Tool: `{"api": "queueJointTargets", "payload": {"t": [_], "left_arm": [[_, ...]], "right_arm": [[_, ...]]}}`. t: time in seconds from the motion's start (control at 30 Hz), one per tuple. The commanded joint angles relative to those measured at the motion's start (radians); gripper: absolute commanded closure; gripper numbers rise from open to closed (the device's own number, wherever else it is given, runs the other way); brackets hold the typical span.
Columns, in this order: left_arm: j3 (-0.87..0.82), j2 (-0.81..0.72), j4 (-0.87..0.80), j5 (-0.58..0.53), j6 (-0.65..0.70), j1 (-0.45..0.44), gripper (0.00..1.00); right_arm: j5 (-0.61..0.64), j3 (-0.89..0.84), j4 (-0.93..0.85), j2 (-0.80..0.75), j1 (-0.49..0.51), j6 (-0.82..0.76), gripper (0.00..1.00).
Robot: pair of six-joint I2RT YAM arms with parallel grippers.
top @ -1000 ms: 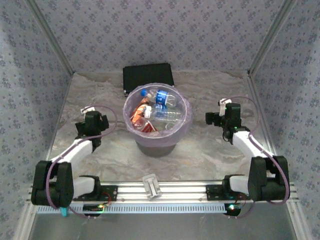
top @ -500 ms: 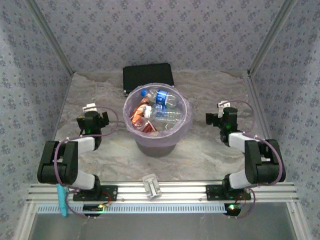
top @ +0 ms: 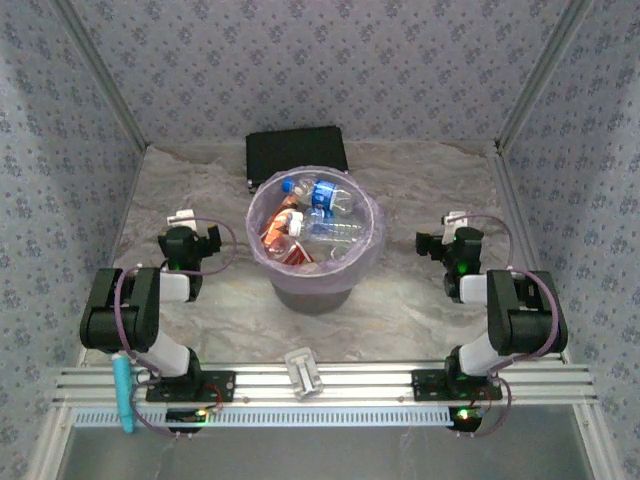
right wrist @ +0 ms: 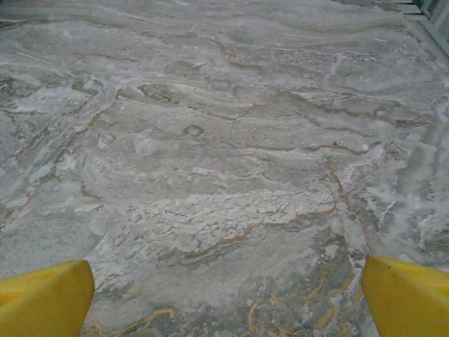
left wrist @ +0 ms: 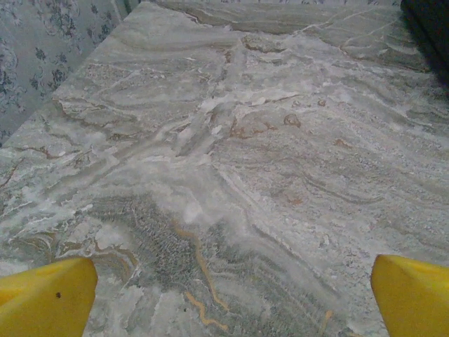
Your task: Put the plastic bottles in the bin
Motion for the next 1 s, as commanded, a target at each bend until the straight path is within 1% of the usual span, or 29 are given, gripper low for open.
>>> {"api": "queueJointTargets", "payload": {"t": [0.0,0.97], "left_arm": [[-0.003,-0.005,0.044,0.018,0.011,0.001,0.00],[-0.002,-0.006,0.042,0.018,0.010,0.000,0.00]], "right_arm": [[-0.013,0.021,0.025,0.007,-0.003,0.021,0.00],[-0.009,0.026,0.020,0.010,-0.002,0.021,0.00]]}}
